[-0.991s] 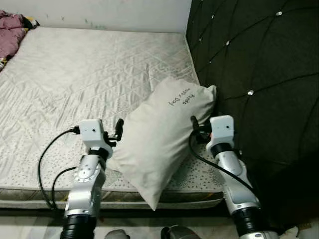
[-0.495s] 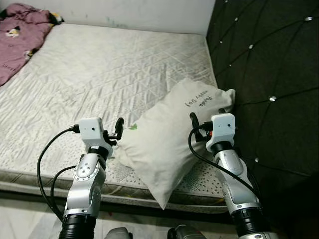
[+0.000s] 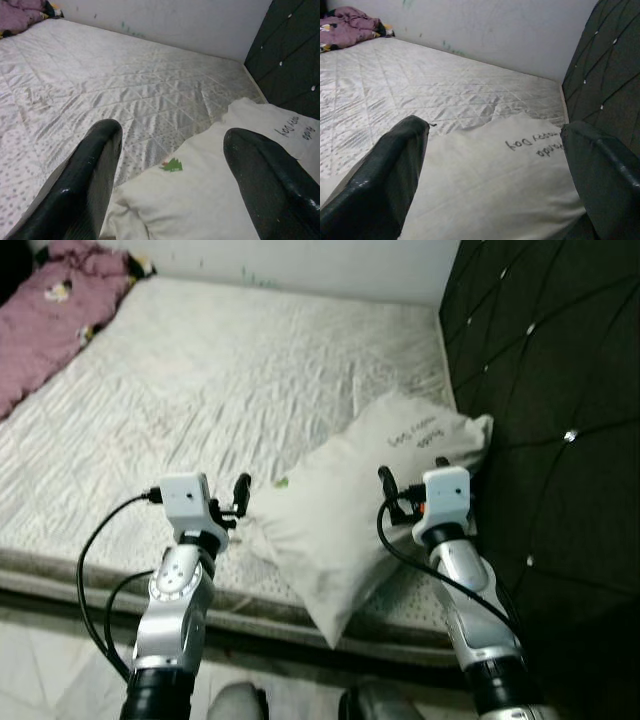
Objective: Clean up the room
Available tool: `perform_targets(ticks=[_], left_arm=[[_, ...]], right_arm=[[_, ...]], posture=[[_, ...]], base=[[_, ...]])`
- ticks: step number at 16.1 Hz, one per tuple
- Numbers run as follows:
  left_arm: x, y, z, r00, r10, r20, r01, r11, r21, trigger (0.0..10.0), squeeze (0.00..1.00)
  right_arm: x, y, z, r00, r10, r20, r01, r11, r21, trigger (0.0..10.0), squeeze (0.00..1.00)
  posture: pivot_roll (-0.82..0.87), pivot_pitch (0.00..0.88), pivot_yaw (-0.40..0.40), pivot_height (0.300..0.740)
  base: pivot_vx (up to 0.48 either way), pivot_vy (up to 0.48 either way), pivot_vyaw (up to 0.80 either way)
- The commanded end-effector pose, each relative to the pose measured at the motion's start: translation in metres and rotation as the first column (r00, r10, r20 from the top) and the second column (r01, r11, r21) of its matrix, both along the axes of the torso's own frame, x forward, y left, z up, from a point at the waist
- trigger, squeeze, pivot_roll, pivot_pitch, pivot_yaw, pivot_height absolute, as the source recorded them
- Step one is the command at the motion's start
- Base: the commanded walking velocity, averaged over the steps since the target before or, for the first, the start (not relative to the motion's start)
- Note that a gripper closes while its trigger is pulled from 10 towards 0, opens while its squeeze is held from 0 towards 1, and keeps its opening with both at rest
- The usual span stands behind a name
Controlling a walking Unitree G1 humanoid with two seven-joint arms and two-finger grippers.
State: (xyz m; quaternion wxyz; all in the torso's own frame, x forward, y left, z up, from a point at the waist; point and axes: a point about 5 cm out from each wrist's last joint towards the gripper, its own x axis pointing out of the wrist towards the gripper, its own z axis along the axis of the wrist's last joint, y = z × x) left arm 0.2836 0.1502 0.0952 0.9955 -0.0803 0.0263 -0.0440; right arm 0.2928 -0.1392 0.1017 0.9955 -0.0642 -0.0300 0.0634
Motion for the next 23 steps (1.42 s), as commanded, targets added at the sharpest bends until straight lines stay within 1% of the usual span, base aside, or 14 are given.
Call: perform_targets(ticks=[1,5,7,10,11,15,18,23], left_arm=[[0.0000,-0.0011,0.0023,1.000,-0.001,0.001,0.001,1.000,0.012,10.0,0.00],[-0.0004,-0.0022,0.0010,1.000,-0.003,-0.012,0.003,1.000,0.007,10.0,0.00],[-0.0002,-0.0022,0.0011,1.000,-0.001,-0.012,0.002,1.000,0.008,10.0,0.00],[0.0002,-0.0003,0.0008,1.000,0.008,-0.013,-0.008,1.000,0.003,10.0,0.00],[-0.0003,-0.0001,0.0020,1.000,-0.002,-0.004,0.002,1.000,-0.014,10.0,0.00],[-0.0017,0.0005,0.0038,1.000,-0.006,0.005,0.006,1.000,-0.017,10.0,0.00],[-0.0018,0.0012,0.0039,1.000,-0.003,0.007,0.004,1.000,-0.019,10.0,0.00],[-0.0007,0.0013,0.0018,1.000,-0.008,-0.015,0.007,1.000,-0.016,10.0,0.00]], right_arm=[[-0.0012,0.0002,0.0021,1.000,0.010,0.002,-0.010,1.000,0.002,10.0,0.00],[-0.0023,0.0009,0.0020,1.000,0.024,0.000,-0.024,1.000,0.002,10.0,0.00],[-0.0020,0.0014,0.0019,1.000,0.030,-0.002,-0.030,1.000,0.001,10.0,0.00],[-0.0013,0.0022,0.0013,0.999,0.036,-0.004,-0.036,0.999,0.003,10.0,0.00],[-0.0011,0.0025,0.0011,0.999,0.038,-0.006,-0.038,0.999,0.003,10.0,0.00],[-0.0005,0.0046,0.0001,0.999,0.051,-0.013,-0.051,0.999,0.009,10.0,0.00],[-0.0002,0.0055,0.0000,0.998,0.060,-0.016,-0.060,0.998,0.012,10.0,0.00],[0.0001,0.0062,0.0007,0.998,0.063,-0.017,-0.063,0.998,0.016,10.0,0.00]], posture=[[0.03,0.079,-0.010,0.652],[0.03,0.081,-0.012,0.607],[0.03,0.078,-0.012,0.592],[0.03,0.073,-0.012,0.592],[0.03,0.074,-0.012,0.592],[0.03,0.077,-0.015,0.592],[0.04,0.085,-0.017,0.592],[0.03,0.091,-0.013,0.592]], base=[[0.000,0.000,0.00],[0.000,0.000,0.00],[0.000,0.000,0.00],[0.000,0.000,0.00],[0.000,0.000,0.00],[0.000,0.000,0.00],[0.255,0.000,0.00],[0.055,0.000,0.00]])
